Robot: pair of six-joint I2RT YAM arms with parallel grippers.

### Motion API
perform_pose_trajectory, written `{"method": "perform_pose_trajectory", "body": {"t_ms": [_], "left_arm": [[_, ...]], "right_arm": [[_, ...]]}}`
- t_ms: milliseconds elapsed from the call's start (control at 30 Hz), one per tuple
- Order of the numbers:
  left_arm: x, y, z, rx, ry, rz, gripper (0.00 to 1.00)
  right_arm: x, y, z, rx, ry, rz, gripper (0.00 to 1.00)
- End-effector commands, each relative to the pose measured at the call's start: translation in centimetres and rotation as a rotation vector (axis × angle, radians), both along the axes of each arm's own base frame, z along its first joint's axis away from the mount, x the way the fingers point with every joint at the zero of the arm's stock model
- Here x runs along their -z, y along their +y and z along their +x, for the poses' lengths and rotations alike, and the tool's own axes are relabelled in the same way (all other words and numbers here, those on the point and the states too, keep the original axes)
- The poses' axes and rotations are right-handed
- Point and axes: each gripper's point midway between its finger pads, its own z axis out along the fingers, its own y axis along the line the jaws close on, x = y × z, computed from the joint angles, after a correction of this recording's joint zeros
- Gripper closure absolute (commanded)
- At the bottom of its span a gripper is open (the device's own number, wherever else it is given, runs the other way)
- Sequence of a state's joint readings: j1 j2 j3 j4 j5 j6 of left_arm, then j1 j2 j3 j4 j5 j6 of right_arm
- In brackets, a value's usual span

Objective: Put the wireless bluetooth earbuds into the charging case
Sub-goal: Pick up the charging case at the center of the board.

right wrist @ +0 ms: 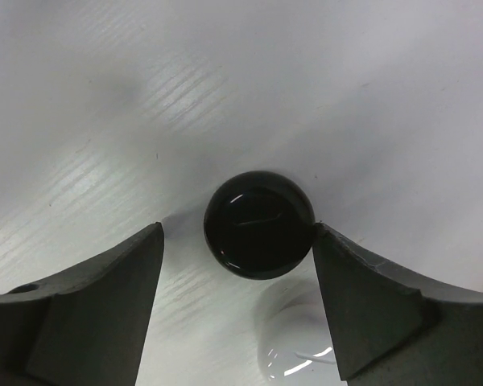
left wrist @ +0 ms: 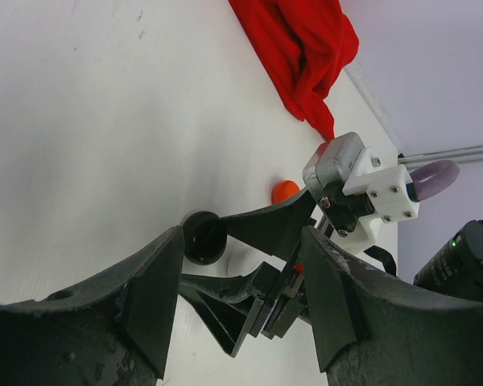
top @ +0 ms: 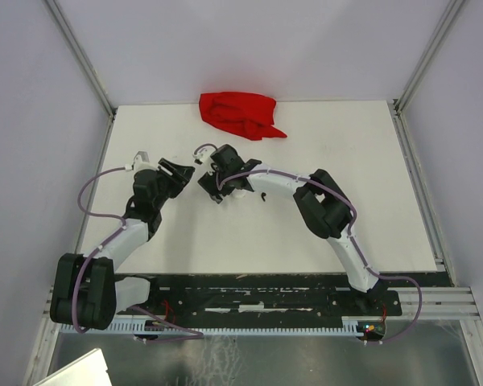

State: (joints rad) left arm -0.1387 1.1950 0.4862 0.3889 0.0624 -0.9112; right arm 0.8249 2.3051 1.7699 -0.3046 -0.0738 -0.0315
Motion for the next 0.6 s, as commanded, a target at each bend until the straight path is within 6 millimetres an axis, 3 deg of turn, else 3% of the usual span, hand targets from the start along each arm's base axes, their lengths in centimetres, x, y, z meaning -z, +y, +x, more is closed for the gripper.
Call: {"method": "perform_pose_trajectory", "body": {"t_ms": [0, 400, 567], "left_arm": [[-1.0, 0.2, -0.1, -0.003, -0.029, -0.022, 0.34], [-0.4, 0.3, -0.1, 0.003, -0.017, -0.024, 0.34], [-0.3, 0.4, -0.3, 0.007, -0.012, -0.027, 0.34]], "right_arm": [[-0.8, 0.1, 1.4, 0.039, -0.046, -0.004, 0.2], [-0.1, 0.0, 2.1, 0.07, -0.062, -0.018, 0.43], [-0.9, -0.2, 2.4, 0.078, -0.088, 0.002, 0.68]]}}
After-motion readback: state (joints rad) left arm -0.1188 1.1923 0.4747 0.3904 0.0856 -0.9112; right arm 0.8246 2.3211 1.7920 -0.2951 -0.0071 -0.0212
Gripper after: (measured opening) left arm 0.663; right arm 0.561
